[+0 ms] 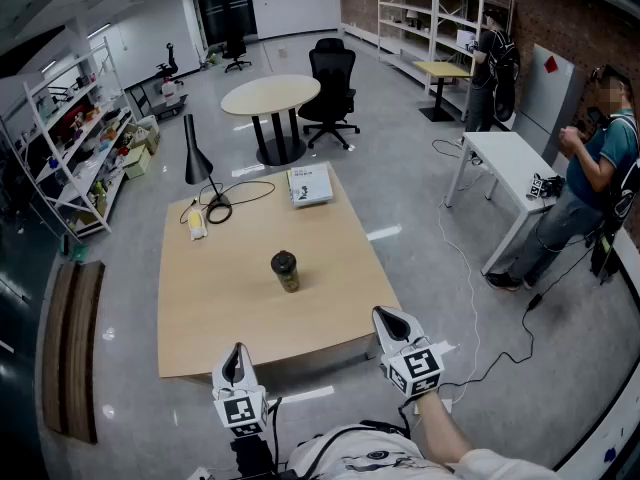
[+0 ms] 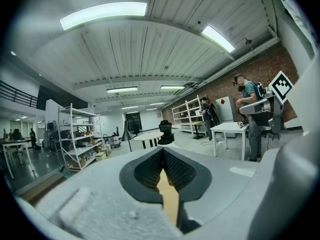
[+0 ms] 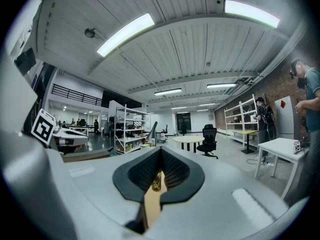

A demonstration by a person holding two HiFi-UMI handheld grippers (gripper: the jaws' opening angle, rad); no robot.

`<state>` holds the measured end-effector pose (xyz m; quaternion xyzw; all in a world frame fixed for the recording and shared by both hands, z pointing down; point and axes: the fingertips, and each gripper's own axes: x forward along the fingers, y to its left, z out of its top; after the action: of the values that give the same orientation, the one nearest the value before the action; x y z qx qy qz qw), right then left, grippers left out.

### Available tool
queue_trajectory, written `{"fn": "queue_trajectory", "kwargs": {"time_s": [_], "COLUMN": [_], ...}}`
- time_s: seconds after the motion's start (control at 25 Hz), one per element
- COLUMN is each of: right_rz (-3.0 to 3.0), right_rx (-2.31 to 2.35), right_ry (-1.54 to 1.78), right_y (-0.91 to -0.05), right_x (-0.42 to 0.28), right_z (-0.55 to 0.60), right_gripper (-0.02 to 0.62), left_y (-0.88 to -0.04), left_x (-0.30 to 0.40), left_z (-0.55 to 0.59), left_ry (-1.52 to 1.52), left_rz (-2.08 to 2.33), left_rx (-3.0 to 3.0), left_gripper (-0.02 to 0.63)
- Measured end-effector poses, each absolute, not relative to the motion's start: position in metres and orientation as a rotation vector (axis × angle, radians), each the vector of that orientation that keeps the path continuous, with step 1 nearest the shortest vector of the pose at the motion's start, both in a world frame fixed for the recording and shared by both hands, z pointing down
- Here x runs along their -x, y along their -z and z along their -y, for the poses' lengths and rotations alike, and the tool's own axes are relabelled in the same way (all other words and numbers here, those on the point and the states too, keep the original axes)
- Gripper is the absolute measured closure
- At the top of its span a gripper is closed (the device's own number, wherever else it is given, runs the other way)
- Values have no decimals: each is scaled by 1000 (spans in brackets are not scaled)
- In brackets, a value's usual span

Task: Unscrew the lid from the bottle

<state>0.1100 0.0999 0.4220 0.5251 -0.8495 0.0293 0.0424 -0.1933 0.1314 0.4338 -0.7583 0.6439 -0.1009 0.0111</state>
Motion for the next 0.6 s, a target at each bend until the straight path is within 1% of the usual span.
{"fn": "queue_trajectory", "kwargs": {"time_s": [0.24,0.6], "right_rz": [2595,2674], "right_rx": [-1578,-1491], "right_ry": [-92,-86], "right_y": [-427,-425], "right_x": [-114,-126], "right_z": [-103,-103], "right_gripper": [592,591], "left_y": [-443,-455], "left_x": [187,158], "left_z": [-133,-134], "left_ry": [353,370], "left_rz": [-2003,-2018], "left_rx": [2377,2400], "left_gripper": [603,600]}}
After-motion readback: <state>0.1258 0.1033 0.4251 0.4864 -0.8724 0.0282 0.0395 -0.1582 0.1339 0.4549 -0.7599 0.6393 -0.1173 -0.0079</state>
